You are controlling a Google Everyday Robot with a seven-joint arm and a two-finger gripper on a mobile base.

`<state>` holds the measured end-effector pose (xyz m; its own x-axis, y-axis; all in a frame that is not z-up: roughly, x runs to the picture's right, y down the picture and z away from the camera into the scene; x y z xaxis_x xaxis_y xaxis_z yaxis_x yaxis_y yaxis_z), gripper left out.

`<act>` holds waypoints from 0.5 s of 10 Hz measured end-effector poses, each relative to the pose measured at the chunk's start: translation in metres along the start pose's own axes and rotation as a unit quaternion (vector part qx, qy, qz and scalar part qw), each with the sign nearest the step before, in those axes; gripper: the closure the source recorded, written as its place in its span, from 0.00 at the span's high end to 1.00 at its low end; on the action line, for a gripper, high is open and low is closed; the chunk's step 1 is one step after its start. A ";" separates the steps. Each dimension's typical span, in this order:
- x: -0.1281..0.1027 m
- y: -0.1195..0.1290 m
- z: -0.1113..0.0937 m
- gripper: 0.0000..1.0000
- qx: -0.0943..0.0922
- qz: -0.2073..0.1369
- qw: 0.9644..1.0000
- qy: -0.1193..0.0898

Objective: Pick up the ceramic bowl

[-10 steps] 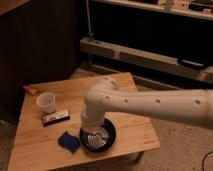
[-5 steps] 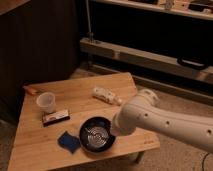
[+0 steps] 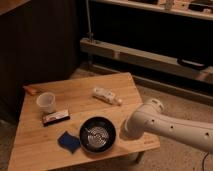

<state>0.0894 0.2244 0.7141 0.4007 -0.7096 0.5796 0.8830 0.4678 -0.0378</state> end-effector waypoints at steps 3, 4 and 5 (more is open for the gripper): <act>0.004 -0.012 -0.002 0.78 0.014 -0.018 1.000 -0.001; 0.005 -0.020 -0.002 0.80 0.018 -0.029 0.999 -0.004; 0.006 -0.032 0.001 0.80 0.022 -0.043 0.999 -0.009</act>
<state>0.0632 0.2057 0.7191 0.3199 -0.7384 0.5936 0.9018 0.4295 0.0483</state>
